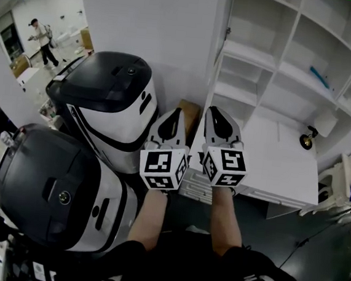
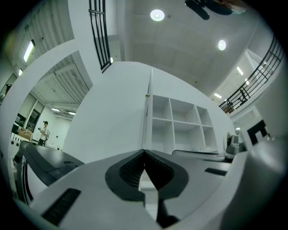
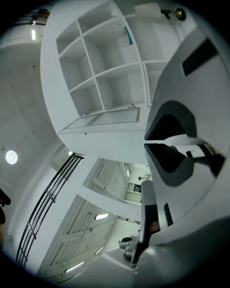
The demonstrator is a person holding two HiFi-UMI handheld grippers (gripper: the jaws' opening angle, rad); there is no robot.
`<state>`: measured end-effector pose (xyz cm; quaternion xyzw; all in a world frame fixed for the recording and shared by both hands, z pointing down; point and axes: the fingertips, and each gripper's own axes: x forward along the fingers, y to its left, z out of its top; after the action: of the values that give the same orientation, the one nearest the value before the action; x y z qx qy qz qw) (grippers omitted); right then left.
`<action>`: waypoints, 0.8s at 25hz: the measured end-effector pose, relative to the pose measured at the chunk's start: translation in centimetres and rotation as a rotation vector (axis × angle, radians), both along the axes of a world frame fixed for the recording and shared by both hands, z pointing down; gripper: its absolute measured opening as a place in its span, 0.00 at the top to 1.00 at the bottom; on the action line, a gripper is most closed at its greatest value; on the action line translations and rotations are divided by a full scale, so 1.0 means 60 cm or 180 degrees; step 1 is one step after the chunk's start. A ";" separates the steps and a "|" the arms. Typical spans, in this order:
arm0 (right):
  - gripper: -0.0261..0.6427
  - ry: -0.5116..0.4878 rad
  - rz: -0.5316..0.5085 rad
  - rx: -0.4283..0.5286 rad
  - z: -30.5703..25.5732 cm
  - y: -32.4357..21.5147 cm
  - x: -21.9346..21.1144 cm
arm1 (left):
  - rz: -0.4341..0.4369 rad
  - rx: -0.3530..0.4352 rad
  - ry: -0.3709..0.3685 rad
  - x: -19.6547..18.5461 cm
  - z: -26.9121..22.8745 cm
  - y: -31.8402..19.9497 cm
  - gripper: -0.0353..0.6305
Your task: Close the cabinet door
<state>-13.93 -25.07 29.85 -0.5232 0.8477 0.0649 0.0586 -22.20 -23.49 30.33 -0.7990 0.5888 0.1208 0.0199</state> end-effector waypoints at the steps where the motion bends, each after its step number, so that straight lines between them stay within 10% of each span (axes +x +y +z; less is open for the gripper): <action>1: 0.93 0.0009 0.0023 0.0028 -0.007 -0.008 0.004 | 0.0009 0.0029 -0.0022 0.003 -0.007 -0.008 0.93; 20: 0.75 0.0500 0.0166 0.0362 -0.067 -0.112 -0.010 | -0.0166 0.0854 -0.0820 0.020 -0.122 -0.115 0.93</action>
<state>-14.54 -31.78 25.84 -0.5343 0.8307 0.1552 0.0198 -20.99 -30.37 23.04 -0.7824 0.5805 0.0944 0.2046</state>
